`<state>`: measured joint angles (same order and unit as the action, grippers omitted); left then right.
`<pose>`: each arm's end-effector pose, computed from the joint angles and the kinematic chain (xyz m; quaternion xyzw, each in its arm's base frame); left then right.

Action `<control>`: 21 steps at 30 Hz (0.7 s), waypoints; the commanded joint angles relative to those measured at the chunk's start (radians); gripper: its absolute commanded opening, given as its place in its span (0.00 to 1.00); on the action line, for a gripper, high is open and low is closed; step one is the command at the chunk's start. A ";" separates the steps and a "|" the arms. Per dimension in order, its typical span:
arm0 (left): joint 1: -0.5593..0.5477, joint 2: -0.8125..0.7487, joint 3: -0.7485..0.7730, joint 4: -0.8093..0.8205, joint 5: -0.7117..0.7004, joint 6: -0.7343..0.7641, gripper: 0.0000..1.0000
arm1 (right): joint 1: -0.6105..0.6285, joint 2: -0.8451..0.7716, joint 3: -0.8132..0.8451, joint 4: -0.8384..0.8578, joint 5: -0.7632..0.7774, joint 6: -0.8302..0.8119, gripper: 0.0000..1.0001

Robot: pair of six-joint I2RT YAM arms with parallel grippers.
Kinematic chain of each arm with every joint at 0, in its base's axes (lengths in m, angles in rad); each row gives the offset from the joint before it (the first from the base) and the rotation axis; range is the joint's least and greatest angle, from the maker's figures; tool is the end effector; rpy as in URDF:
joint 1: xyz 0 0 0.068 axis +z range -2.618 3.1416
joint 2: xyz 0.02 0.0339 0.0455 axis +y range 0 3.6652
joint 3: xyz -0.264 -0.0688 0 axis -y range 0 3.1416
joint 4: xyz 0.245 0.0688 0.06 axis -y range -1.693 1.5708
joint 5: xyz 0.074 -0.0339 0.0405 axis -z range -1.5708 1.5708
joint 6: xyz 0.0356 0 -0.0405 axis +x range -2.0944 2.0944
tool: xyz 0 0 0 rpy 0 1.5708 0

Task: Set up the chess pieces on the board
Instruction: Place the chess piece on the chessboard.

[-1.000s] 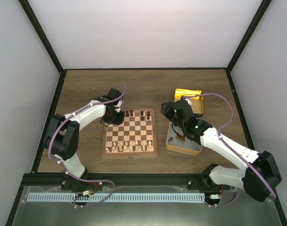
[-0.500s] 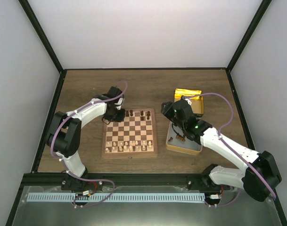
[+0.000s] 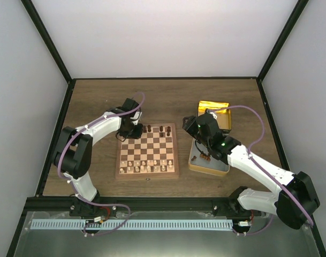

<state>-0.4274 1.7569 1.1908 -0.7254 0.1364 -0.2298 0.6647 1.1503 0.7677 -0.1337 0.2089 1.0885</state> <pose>0.3055 -0.1445 0.1871 0.1069 0.9822 -0.1087 0.1097 0.2065 0.1524 0.2650 0.2321 0.8292 0.3270 0.3894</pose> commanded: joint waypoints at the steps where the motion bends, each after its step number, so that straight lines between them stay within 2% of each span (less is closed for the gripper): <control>1: 0.004 -0.002 0.008 0.012 0.002 0.002 0.18 | 0.005 -0.001 0.008 0.006 0.009 -0.010 0.57; 6: 0.004 -0.019 0.015 0.003 -0.014 -0.002 0.21 | 0.005 -0.004 0.007 0.005 0.010 -0.013 0.57; 9: 0.004 -0.039 0.022 -0.029 -0.011 0.011 0.27 | 0.005 -0.009 0.007 -0.004 0.025 -0.020 0.57; 14: 0.008 -0.117 0.019 -0.056 -0.035 0.027 0.32 | 0.005 -0.025 0.003 -0.026 0.047 -0.090 0.58; 17: 0.014 -0.178 0.002 -0.015 -0.012 0.030 0.33 | -0.004 -0.045 -0.008 -0.067 0.057 -0.141 0.58; 21: 0.013 -0.275 -0.058 0.137 0.030 0.035 0.35 | -0.056 -0.067 -0.020 -0.196 0.053 -0.171 0.57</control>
<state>-0.4183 1.5696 1.1790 -0.7219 0.1272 -0.2100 0.6495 1.1152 0.7612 -0.1947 0.2279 0.9760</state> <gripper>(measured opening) 0.344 0.575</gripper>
